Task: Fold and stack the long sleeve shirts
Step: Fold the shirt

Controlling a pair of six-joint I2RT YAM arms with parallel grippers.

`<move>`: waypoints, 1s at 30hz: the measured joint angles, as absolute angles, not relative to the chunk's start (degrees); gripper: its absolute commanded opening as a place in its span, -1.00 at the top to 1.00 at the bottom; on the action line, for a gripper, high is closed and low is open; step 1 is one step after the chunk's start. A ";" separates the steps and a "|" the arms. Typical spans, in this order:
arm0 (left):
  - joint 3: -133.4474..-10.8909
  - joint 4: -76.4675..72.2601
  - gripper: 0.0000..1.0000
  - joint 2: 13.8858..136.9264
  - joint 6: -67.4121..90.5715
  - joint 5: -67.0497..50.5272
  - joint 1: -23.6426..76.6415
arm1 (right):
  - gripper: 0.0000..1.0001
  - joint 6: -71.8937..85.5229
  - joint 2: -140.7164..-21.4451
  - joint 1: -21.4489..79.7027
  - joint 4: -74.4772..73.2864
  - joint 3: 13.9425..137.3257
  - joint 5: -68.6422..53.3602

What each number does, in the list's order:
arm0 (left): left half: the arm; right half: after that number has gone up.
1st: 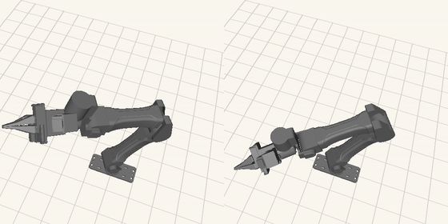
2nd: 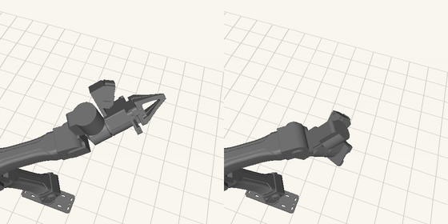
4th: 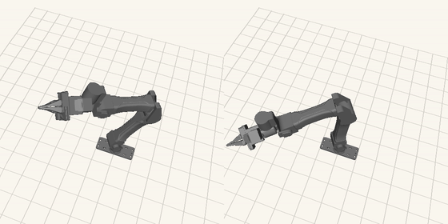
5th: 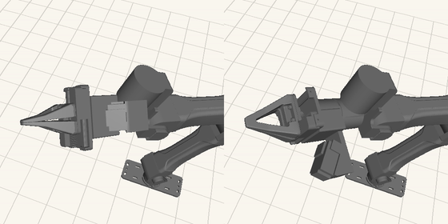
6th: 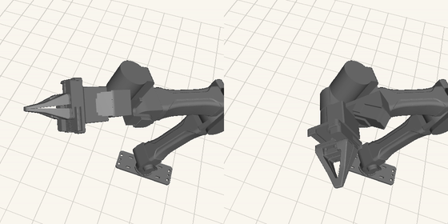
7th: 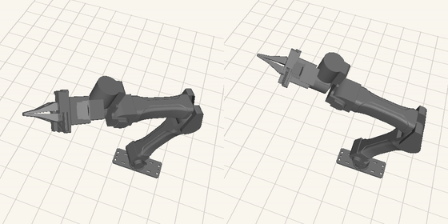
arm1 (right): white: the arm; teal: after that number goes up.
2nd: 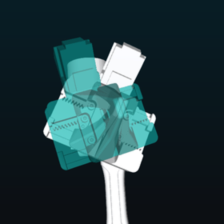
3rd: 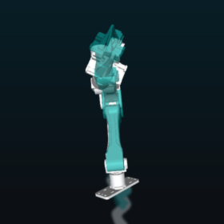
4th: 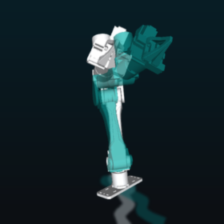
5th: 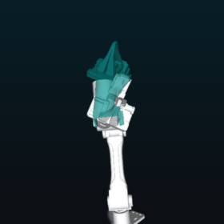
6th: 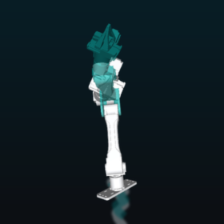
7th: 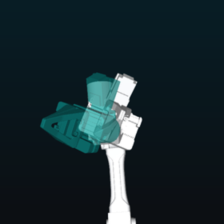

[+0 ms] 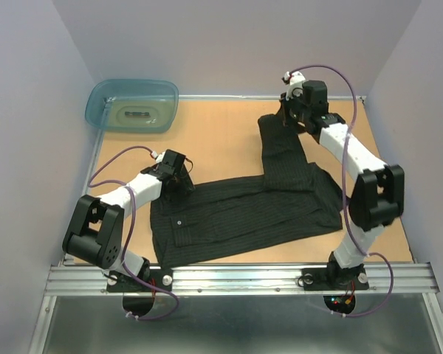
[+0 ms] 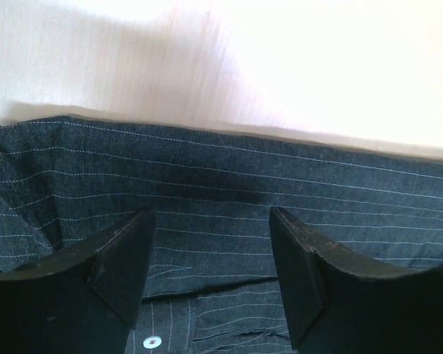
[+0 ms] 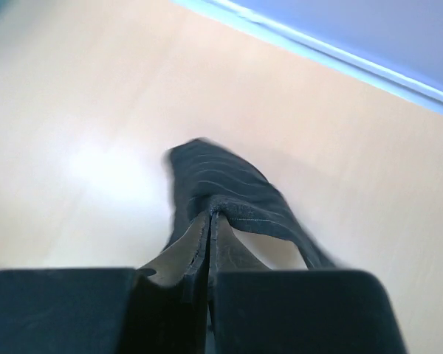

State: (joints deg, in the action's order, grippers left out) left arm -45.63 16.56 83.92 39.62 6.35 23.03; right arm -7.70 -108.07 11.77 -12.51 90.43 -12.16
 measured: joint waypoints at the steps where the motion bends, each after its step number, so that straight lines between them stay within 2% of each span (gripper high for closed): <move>1: -45.78 16.58 -0.48 83.92 39.62 6.33 23.03 | 0.99 -7.11 -102.96 12.97 -11.22 87.18 -12.73; 4: -45.89 16.58 -0.48 83.92 39.64 6.35 23.03 | 0.97 -4.99 -92.79 17.45 -10.22 79.88 -14.61; 8: -45.91 16.69 -0.52 83.44 39.70 6.24 23.03 | 0.81 -1.39 -82.52 27.44 -9.58 67.75 -18.50; 9: -46.02 17.02 -0.53 82.94 39.88 6.26 23.03 | 0.67 0.14 -80.95 30.13 -9.80 63.83 -19.86; 12: -46.76 17.74 -0.57 81.12 40.12 6.24 23.03 | 0.44 2.68 -79.33 35.18 -11.29 56.47 -22.09; 13: -47.09 17.85 -0.58 80.44 40.16 6.22 23.03 | 0.23 3.97 -79.13 37.01 -13.08 53.08 -22.98; 16: -48.34 17.91 -0.64 77.87 40.38 6.09 23.03 | -0.09 6.26 -78.15 38.20 -17.15 47.99 -23.86; 20: -48.99 18.06 -0.73 73.76 40.05 5.82 23.42 | -0.31 8.05 -70.52 38.20 -25.02 46.83 -21.96; 26: -51.99 18.37 -0.78 70.76 37.74 6.52 28.99 | -0.34 12.45 -63.00 37.85 -30.59 52.42 -4.91; 30: -56.93 18.37 -0.86 73.25 35.55 9.32 36.95 | -0.35 18.39 -64.93 30.17 -31.75 53.69 3.86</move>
State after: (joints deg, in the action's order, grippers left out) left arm -56.93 18.37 73.25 35.55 9.32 36.95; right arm 18.39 -64.93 30.17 -31.75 53.69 3.86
